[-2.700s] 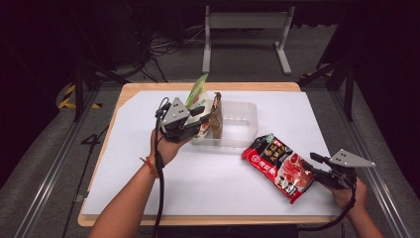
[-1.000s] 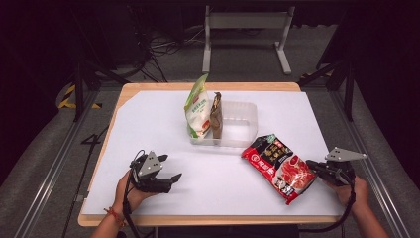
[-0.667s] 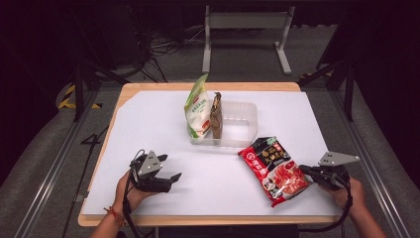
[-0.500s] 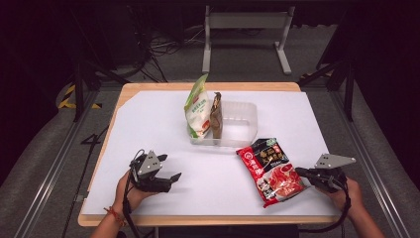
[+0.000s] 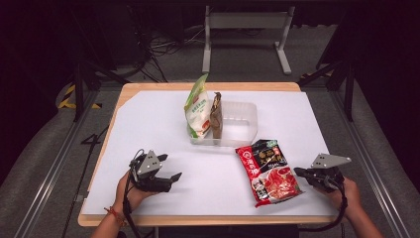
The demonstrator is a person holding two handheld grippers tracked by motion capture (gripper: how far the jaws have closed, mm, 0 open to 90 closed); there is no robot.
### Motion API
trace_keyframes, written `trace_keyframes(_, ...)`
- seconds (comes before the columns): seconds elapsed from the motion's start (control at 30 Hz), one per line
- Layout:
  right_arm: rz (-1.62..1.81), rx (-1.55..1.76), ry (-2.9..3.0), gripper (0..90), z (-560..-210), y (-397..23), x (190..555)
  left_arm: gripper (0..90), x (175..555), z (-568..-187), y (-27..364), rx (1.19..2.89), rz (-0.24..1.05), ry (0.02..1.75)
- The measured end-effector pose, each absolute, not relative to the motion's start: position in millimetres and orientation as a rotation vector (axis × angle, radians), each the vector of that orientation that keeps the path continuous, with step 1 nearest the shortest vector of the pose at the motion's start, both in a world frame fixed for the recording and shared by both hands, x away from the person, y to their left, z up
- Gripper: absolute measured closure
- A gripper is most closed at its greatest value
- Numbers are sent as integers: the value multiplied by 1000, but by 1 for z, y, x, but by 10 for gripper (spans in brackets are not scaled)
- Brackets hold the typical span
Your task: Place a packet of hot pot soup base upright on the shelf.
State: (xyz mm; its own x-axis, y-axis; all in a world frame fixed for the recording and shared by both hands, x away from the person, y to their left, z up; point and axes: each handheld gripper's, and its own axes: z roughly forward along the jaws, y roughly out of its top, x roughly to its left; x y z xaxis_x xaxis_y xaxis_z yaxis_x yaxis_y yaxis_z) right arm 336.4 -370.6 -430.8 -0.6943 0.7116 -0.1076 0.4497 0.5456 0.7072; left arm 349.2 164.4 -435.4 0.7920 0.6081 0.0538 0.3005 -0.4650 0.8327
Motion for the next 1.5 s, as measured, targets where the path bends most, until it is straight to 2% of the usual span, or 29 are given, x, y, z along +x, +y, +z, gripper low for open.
trace_keyframes(0.43, 985, 845, 2525, 900, -435, -354, 333, 205, 350, -436, 163, 2092, 428, 664)
trace_keyframes(0.67, 961, 607, 2631, 900, -431, -323, 314, 202, 350, -436, 164, 2094, 435, 663)
trace_keyframes(1.1, 988, 383, 2765, 900, -435, -275, 294, 198, 349, -436, 163, 2103, 430, 657)
trace_keyframes(1.5, 1011, 480, 2747, 874, -432, -299, 304, 196, 348, -436, 165, 2110, 434, 653)
